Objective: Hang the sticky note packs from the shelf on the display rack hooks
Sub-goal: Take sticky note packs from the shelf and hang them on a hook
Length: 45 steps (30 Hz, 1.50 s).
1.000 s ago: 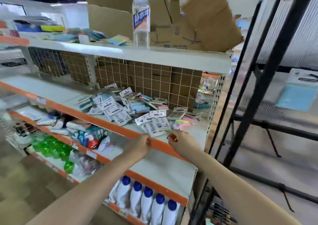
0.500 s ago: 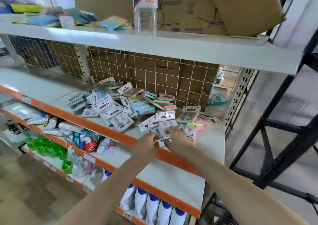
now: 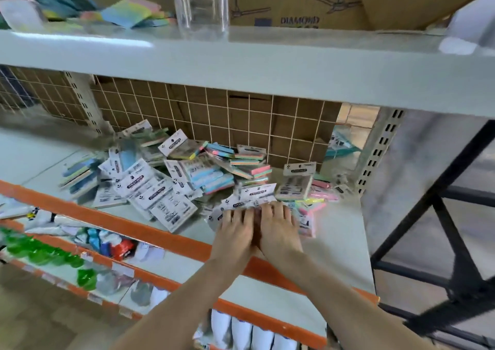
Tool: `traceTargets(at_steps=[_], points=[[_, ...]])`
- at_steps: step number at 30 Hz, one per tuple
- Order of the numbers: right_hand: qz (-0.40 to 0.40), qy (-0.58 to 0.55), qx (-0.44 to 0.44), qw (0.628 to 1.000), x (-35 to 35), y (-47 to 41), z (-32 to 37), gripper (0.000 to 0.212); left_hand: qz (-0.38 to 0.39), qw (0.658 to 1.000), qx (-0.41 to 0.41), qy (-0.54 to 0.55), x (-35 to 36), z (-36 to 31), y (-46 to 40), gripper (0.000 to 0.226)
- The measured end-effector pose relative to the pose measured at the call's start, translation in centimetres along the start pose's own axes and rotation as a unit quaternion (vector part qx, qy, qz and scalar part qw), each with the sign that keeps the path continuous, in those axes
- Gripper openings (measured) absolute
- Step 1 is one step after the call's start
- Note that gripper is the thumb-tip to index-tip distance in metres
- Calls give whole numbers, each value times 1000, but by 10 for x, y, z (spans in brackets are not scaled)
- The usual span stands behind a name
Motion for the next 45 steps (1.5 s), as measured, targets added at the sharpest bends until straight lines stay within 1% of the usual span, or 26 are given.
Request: traceTargets(at_steps=[2,3,5,8,11,13,14,15,18,21,23,25,27,28,30,31,32,33,35,36,37,38,40,41,43,45], points=[[-22,4,10,1000,5,0,2,55,7,1000,25,-18,-1,6,-4,82],[-36,7,15,999,8,0,4,52,-1,999,31,-24,0,9,-4,77],[-67,9,28,997,15,3,8,43,-44,998,50,-18,4,14,-4,63],[-131,-17,38,991,19,7,14,39,-73,994,80,2,10,24,-11,61],[-188,-26,33,981,16,8,15,48,-63,994,80,25,13,29,-14,60],[-207,-25,13,978,13,11,17,61,-60,994,83,45,13,31,-13,59],[-210,-23,6,977,13,12,18,63,-59,993,89,56,12,32,-13,61],[-206,-28,7,978,14,14,18,60,-59,992,96,61,12,34,-13,65],[-194,-60,50,978,17,14,16,36,-34,991,113,58,10,41,-16,81],[-185,-91,63,976,14,11,14,28,-9,992,114,42,3,47,-20,88],[-197,-125,75,970,5,10,14,25,-15,991,124,41,1,52,-25,80],[-219,-166,119,954,-6,6,14,20,-38,988,143,33,-7,60,-28,56],[-252,-240,193,917,-17,1,13,17,-54,987,146,28,-19,70,-29,30],[-273,-291,227,888,-23,-2,12,21,-48,988,136,49,-21,77,-31,25],[-305,-395,275,822,-31,-4,9,28,-23,983,88,157,-21,91,-38,22],[-311,-447,294,785,-34,-5,9,29,-11,971,54,231,-22,97,-41,21],[-311,-504,313,742,-36,-5,10,26,3,954,21,301,-23,102,-44,22],[-310,-566,334,687,-36,-6,11,21,18,932,-4,361,-25,106,-46,24],[-309,-678,361,561,-36,-8,15,18,51,888,-44,456,-29,112,-48,28],[-309,-718,362,508,-36,-8,18,19,74,861,-67,498,-31,114,-51,28],[-311,-748,356,465,-35,-8,21,19,98,829,-92,542,-32,115,-54,27],[-308,-772,348,433,-35,-7,25,21,125,793,-115,585,-33,114,-56,24],[-293,-808,324,396,-34,-3,30,31,178,709,-151,665,-38,111,-57,15],[-281,-821,312,386,-34,0,32,36,196,680,-163,687,-40,108,-57,12],[-259,-839,298,374,-36,7,36,41,216,647,-177,709,-42,103,-55,18],[-258,-840,310,364,-38,15,37,43,239,603,-190,737,-41,95,-53,22]])
Point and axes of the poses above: each hand's wrist, its own y-axis away from the middle knuckle, its own x-axis out of the palm, z = x × y, the point moved 1 cm from there along -y, towards the middle knuckle, and after that the axes turned 9 degrees about -x, right-handed, at the moved point
